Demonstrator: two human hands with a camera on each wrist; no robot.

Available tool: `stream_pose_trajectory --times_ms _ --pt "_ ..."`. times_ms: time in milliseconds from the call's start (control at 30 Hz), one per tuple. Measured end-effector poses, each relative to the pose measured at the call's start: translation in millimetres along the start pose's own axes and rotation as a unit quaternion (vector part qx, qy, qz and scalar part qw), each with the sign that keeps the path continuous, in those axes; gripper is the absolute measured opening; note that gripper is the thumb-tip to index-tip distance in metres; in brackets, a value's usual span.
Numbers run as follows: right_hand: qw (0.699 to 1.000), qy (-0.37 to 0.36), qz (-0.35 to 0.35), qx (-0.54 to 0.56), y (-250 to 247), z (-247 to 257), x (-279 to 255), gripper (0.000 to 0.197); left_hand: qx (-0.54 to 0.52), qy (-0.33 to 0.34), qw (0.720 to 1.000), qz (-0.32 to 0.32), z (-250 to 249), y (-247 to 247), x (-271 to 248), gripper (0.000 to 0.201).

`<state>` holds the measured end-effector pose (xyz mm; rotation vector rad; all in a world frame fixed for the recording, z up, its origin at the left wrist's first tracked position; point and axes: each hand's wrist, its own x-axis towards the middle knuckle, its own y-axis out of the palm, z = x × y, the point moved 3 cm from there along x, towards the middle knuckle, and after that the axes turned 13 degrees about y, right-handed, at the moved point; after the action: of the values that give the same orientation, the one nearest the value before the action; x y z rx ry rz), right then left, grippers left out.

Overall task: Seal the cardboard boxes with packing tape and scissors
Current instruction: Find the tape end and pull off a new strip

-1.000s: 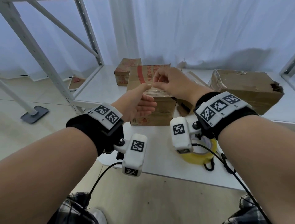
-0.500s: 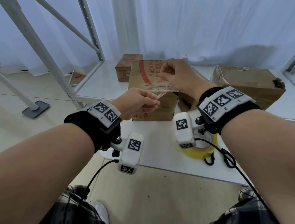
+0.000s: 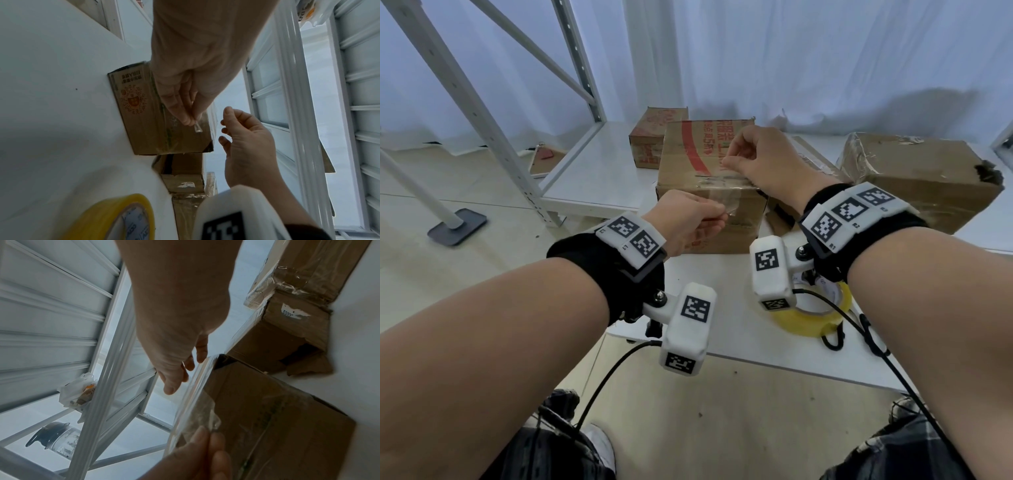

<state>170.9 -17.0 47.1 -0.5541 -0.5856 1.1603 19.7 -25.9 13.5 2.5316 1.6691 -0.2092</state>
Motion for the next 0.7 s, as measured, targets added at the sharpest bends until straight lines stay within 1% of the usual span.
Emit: stream_pose_trajectory --times_ms 300,367,433,567,700 --pt "0.999 0.009 -0.03 0.006 0.5 -6.6 4.4 0.008 -0.05 -0.019 0.999 -0.003 0.6 5.6 0.7 0.002" --pt "0.999 0.011 -0.035 0.001 -0.3 -9.0 6.6 0.009 -0.055 -0.022 0.998 -0.003 1.1 8.1 1.0 0.004" --pt "0.999 0.013 -0.032 -0.003 0.0 -10.5 7.6 0.009 -0.051 -0.025 0.998 -0.002 2.0 11.0 1.5 0.004" --pt "0.999 0.012 -0.027 -0.016 1.7 -10.0 7.8 0.009 -0.035 -0.023 0.999 -0.008 4.1 12.5 3.6 0.013" --pt "0.999 0.022 -0.025 -0.022 5.2 -11.2 9.9 0.009 -0.01 -0.01 1.0 -0.019 5.3 11.5 5.7 0.016"
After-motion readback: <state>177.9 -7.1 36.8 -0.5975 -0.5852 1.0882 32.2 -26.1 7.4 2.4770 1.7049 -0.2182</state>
